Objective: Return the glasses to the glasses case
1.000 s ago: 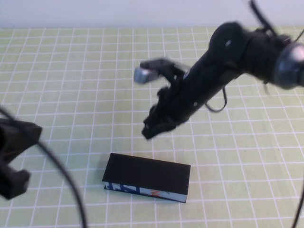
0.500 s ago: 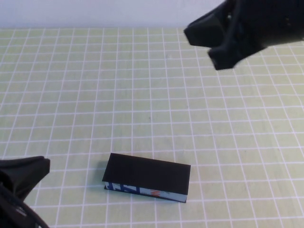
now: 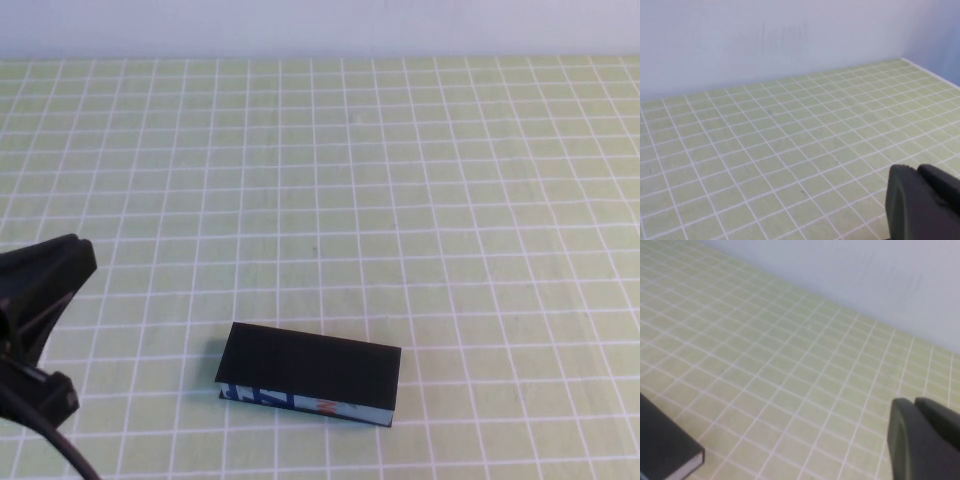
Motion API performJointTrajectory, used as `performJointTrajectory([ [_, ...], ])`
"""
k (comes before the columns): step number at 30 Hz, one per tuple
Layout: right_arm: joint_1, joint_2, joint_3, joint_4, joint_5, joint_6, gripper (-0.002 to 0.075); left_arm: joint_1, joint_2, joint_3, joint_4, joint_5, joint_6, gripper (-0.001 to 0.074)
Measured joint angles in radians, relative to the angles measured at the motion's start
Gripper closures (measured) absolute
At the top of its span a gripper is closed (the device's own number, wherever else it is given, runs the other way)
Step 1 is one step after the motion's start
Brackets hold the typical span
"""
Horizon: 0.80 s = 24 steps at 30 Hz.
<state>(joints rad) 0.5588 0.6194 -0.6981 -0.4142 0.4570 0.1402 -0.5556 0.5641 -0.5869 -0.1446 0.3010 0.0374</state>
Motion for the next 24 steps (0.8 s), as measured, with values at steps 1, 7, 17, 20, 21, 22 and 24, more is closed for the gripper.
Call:
performJointTrajectory([
  [1, 0.000, -0.037, 0.046, -0.025, 0.005, 0.039, 0.0743, 0.000, 0.000, 0.000, 0.000, -0.004, 0.000, 0.0738],
  [7, 0.000, -0.213, 0.249, -0.055, 0.009, 0.105, 0.0743, 0.000, 0.033, 0.002, 0.002, -0.007, 0.000, 0.0738],
  [17, 0.000, -0.286, 0.327, -0.011, 0.020, 0.112, 0.0743, 0.000, 0.058, 0.002, 0.002, -0.009, 0.000, 0.0738],
  [20, 0.000, -0.286, 0.327, -0.001, 0.024, 0.112, 0.0743, 0.000, 0.058, 0.002, 0.002, -0.009, 0.000, 0.0738],
  [21, 0.000, -0.286, 0.327, 0.000, 0.025, 0.112, 0.0743, 0.000, 0.058, 0.002, 0.002, -0.009, 0.000, 0.0738],
  [22, 0.000, -0.286, 0.327, 0.002, 0.026, 0.112, 0.0743, 0.000, 0.058, 0.002, 0.002, -0.009, 0.000, 0.0738],
  [24, 0.000, -0.286, 0.327, 0.002, 0.026, 0.112, 0.0743, 0.000, 0.058, 0.002, 0.002, -0.009, 0.000, 0.0738],
])
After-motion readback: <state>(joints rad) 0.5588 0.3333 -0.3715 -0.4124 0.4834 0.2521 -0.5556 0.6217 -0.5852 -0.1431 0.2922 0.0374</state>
